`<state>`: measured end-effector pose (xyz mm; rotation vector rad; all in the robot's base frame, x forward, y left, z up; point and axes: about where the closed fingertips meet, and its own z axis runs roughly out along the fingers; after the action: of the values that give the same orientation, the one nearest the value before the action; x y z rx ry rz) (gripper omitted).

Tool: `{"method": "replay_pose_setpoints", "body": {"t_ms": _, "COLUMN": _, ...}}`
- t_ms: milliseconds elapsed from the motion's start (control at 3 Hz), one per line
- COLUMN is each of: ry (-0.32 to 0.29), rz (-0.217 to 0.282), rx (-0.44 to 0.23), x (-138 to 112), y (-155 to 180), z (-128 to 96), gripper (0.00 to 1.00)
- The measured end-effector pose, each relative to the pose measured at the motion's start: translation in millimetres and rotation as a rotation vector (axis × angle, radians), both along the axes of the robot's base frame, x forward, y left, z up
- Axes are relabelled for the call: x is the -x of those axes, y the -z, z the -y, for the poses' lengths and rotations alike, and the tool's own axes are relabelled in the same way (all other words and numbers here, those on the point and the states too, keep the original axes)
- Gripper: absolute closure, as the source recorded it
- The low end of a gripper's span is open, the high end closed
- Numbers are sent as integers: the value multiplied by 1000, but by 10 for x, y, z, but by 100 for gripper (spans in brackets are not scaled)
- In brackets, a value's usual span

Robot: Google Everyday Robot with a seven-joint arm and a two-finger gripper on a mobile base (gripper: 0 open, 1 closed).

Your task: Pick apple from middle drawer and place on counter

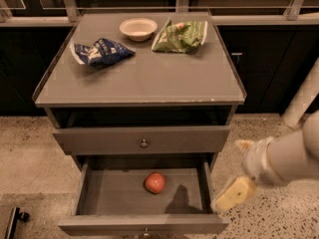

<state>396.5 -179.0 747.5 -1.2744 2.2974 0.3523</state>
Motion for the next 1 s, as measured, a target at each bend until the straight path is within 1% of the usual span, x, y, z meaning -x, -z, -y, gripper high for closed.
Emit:
{"method": "replay_pose_setpoints", "body": {"t_ms": 333, "ry": 21, "rz": -1, "rx": -171, "x": 122, "y": 650, "z": -352, "gripper": 0}}
{"method": "replay_pose_setpoints", "body": {"t_ms": 667, "ry": 49, "rz": 50, "rx": -198, "x": -43, "y": 721, "z": -398, "gripper": 0}}
{"method": "replay_pose_setpoints", "body": {"t_ms": 1000, "ry": 59, "rz": 53, "rx": -190, "x": -1, "y": 734, "z": -413, "gripper": 0}}
